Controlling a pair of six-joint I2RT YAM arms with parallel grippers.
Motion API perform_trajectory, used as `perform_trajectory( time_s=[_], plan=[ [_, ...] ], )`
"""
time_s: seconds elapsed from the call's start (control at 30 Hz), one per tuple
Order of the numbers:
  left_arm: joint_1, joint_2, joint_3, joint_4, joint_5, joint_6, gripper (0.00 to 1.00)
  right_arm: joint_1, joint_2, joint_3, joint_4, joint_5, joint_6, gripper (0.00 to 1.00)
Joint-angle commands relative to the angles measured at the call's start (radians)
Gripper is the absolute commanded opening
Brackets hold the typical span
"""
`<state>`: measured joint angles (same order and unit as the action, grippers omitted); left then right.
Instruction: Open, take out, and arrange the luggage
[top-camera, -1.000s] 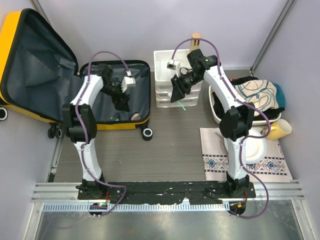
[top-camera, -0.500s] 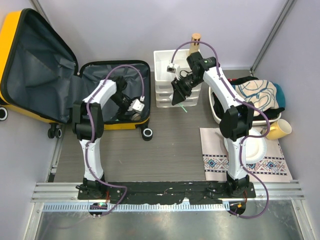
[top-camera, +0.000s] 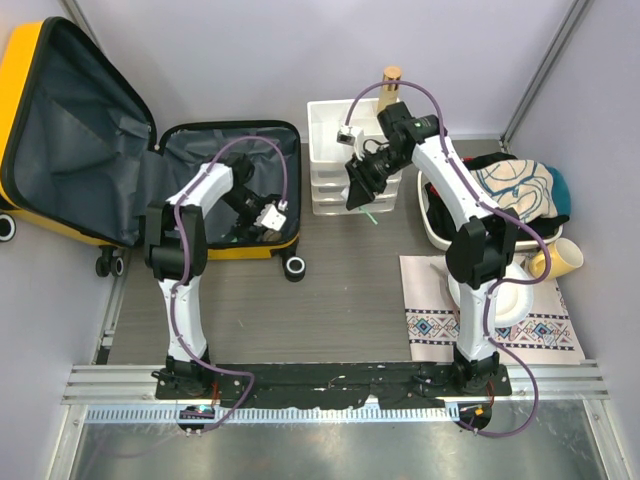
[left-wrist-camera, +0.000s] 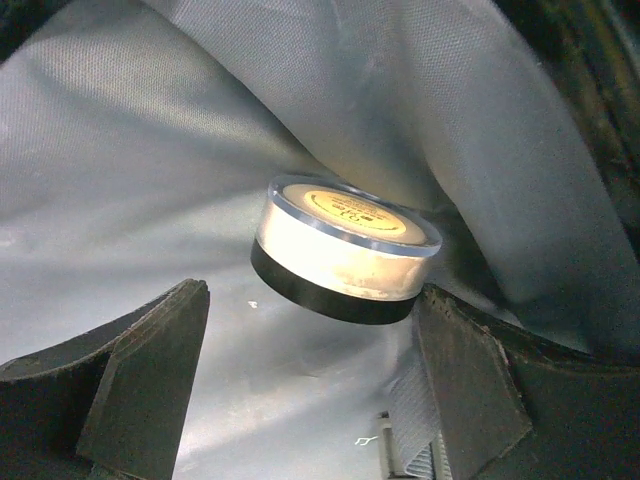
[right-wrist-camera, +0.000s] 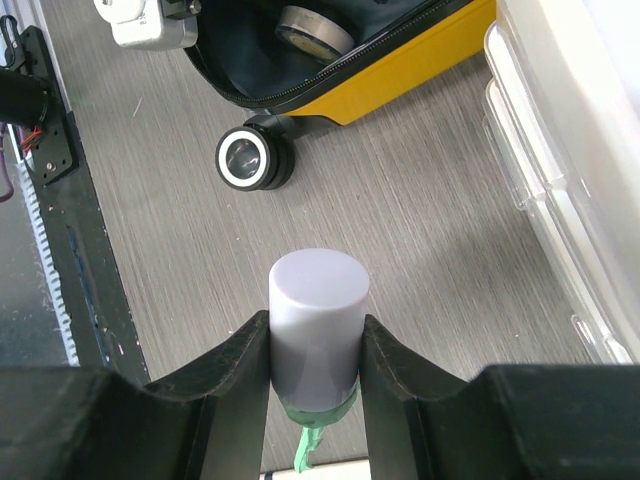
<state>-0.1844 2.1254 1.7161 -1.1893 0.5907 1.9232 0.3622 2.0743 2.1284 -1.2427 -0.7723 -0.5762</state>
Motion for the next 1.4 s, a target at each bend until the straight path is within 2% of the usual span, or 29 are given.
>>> perform_trajectory(
  time_s=[0.0, 0.33, 0.5, 0.63, 0.67, 0.83, 1.03, 1.1, 1.17, 1.2, 1.23, 1.27, 1.33, 1.37],
  plan=[
    [-0.020, -0.004, -0.010, -0.015, 0.027, 0.094, 0.87, -0.002, -0.077, -0.016, 0.035, 0.011, -0.002, 0.01],
    [-0.036, 0.007, -0.053, 0.037, 0.024, 0.148, 0.83, -0.017, -0.074, -0.021, 0.034, 0.016, -0.013, 0.01],
    [-0.032, 0.028, -0.050, 0.019, 0.026, 0.200, 0.77, -0.020, -0.075, -0.031, 0.035, 0.021, -0.020, 0.01],
    [-0.027, 0.045, -0.015, -0.013, 0.053, 0.217, 0.62, -0.025, -0.082, -0.039, 0.035, 0.015, -0.028, 0.01],
    [-0.026, 0.045, -0.007, -0.018, 0.066, 0.218, 0.54, -0.025, -0.086, -0.042, 0.035, 0.013, -0.030, 0.01],
    [-0.009, 0.016, 0.048, -0.038, 0.118, 0.165, 0.30, -0.025, -0.108, -0.074, 0.034, 0.002, -0.031, 0.01],
    [0.048, -0.037, 0.140, -0.112, 0.147, 0.065, 0.15, -0.025, -0.138, -0.090, 0.065, -0.008, -0.027, 0.01],
    [0.065, -0.053, 0.139, -0.116, 0.132, 0.047, 0.15, -0.025, -0.143, -0.096, 0.071, -0.008, -0.031, 0.01],
    [0.077, -0.073, 0.126, -0.118, 0.112, 0.030, 0.19, -0.029, -0.157, -0.104, 0.106, -0.015, -0.024, 0.01],
    [0.079, -0.079, 0.119, -0.109, 0.106, 0.014, 0.28, -0.032, -0.164, -0.110, 0.136, -0.015, 0.025, 0.01],
    [0.079, -0.088, 0.102, -0.101, 0.104, 0.001, 0.47, -0.034, -0.180, -0.116, 0.176, -0.018, 0.054, 0.01],
    [0.077, -0.110, 0.090, -0.090, 0.112, -0.036, 0.55, -0.037, -0.186, -0.113, 0.251, -0.022, 0.085, 0.01],
    [0.077, -0.136, 0.035, -0.023, 0.132, -0.097, 0.63, -0.039, -0.198, -0.091, 0.337, -0.018, 0.190, 0.01],
    [0.076, -0.160, 0.018, 0.032, 0.153, -0.178, 0.64, -0.039, -0.210, -0.082, 0.441, -0.013, 0.226, 0.01]
  ],
)
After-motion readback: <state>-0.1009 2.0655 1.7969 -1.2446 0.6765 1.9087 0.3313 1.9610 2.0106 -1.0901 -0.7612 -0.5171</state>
